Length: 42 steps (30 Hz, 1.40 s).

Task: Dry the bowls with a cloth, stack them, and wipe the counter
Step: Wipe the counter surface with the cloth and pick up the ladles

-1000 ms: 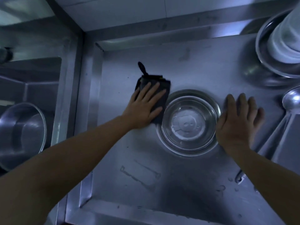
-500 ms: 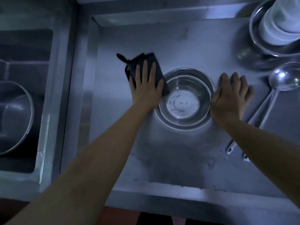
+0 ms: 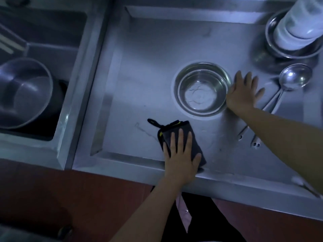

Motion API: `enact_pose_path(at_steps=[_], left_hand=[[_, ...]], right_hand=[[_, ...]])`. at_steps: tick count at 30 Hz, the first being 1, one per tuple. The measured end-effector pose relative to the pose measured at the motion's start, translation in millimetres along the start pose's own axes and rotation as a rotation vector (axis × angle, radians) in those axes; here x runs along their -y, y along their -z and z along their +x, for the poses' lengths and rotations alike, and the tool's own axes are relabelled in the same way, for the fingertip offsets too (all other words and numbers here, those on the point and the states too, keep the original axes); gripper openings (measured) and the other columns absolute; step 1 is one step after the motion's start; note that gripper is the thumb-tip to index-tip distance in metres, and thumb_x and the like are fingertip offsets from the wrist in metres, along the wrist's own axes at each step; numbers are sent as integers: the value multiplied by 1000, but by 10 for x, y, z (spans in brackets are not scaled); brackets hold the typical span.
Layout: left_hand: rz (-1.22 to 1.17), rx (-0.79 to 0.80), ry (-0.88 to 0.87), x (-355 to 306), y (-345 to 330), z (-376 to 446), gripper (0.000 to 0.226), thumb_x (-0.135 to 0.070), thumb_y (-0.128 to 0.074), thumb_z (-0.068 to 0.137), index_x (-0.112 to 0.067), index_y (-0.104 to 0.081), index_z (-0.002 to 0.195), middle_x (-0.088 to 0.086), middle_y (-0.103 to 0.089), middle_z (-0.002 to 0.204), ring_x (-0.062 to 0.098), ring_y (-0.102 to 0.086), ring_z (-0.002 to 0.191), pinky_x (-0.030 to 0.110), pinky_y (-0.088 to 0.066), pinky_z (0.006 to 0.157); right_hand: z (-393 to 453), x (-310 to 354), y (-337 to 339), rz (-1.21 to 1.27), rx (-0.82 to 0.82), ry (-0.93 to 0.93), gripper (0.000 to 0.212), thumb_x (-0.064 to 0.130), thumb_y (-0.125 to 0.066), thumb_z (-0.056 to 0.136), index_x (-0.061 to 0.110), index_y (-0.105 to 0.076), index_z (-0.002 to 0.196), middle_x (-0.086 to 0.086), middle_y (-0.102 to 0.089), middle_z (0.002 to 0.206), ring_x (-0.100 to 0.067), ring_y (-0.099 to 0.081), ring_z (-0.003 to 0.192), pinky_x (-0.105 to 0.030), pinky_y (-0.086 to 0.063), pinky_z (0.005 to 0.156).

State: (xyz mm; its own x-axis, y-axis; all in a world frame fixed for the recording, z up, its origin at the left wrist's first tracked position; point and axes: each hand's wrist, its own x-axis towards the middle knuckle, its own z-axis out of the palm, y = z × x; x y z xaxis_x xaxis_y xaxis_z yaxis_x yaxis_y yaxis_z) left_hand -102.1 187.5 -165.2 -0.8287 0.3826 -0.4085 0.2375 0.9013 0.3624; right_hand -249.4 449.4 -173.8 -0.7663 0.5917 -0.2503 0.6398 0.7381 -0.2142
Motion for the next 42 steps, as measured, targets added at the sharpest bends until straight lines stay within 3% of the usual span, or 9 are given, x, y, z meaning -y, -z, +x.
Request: enact_pose_path(at_steps=[2, 4, 9, 13, 20, 28, 32, 36, 42], left_hand=[[-283, 53, -10, 125, 254, 34, 65, -59, -27, 103, -25, -29, 159, 0, -3, 170, 22, 0, 157, 49, -5, 125], [-535, -126, 7, 362, 545, -67, 57, -44, -38, 99, -14, -53, 145, 10, -34, 162, 30, -31, 149, 46, -24, 123], [-343, -616, 482, 1516, 771, -627, 66, -36, -41, 95, -7, -38, 154, 19, -24, 165, 39, -15, 153, 55, -14, 123], [-281, -689, 787, 2140, 827, -768, 65, -34, -41, 107, -15, -13, 162, 12, -1, 170, 31, 3, 156, 48, 0, 125], [-355, -862, 1070, 2097, 751, -276, 70, -44, -33, 102, -8, -20, 160, 13, -12, 169, 37, -4, 156, 49, -3, 126], [-355, -986, 1067, 2148, 658, -184, 67, -40, -34, 99, -9, -29, 158, 11, -18, 168, 36, -7, 155, 54, -10, 125], [-325, -978, 1079, 2150, 651, -183, 70, -42, -33, 98, -9, -28, 158, 11, -18, 168, 36, -7, 155, 54, -12, 125], [-259, -1005, 1101, 2164, 603, -141, 68, -40, -39, 98, -9, -28, 158, 12, -20, 167, 36, -10, 154, 53, -13, 125], [-153, -1014, 1150, 2182, 560, -88, 66, -40, -41, 100, -9, -27, 158, 14, -24, 166, 37, -14, 153, 51, -14, 125]], right_hand=[[-314, 95, 62, 40, -63, 188, 52, 31, -34, 103, 21, -32, 155, -13, -14, 167, -37, -8, 154, -62, -10, 120], [-931, 138, 19, 127, -129, 599, 56, 31, -41, 100, 10, -39, 152, -20, -29, 161, -40, -24, 149, -60, -22, 118], [-2300, 188, -644, -102, 151, 1070, 67, 49, -27, 104, 9, -26, 158, -7, -16, 167, -27, -19, 154, -46, -14, 123], [-1973, 864, -932, -213, 96, 891, 74, 46, -36, 100, 6, -17, 159, -10, -12, 168, -26, -10, 155, -48, -8, 125], [-1212, 2240, -1011, -133, 82, 725, 80, 49, -30, 100, 6, 1, 160, -11, 3, 169, -24, 4, 156, -47, 3, 125], [-871, 3400, -998, 306, 277, 786, 74, 29, -40, 99, 14, -2, 161, -2, 0, 170, -13, 4, 155, -40, 7, 125], [-615, 3455, -943, 395, 286, 956, 71, 22, -42, 96, 15, -14, 161, -2, -11, 169, -16, -5, 155, -40, -4, 126], [-325, 3351, -1010, 100, -26, 841, 64, 39, -28, 103, 16, -14, 161, -1, -13, 169, -20, -6, 156, -44, 3, 125], [-103, 3796, -930, 123, 109, 715, 64, 45, -20, 105, 22, 0, 161, 5, 4, 169, -16, 4, 156, -45, -2, 125]])
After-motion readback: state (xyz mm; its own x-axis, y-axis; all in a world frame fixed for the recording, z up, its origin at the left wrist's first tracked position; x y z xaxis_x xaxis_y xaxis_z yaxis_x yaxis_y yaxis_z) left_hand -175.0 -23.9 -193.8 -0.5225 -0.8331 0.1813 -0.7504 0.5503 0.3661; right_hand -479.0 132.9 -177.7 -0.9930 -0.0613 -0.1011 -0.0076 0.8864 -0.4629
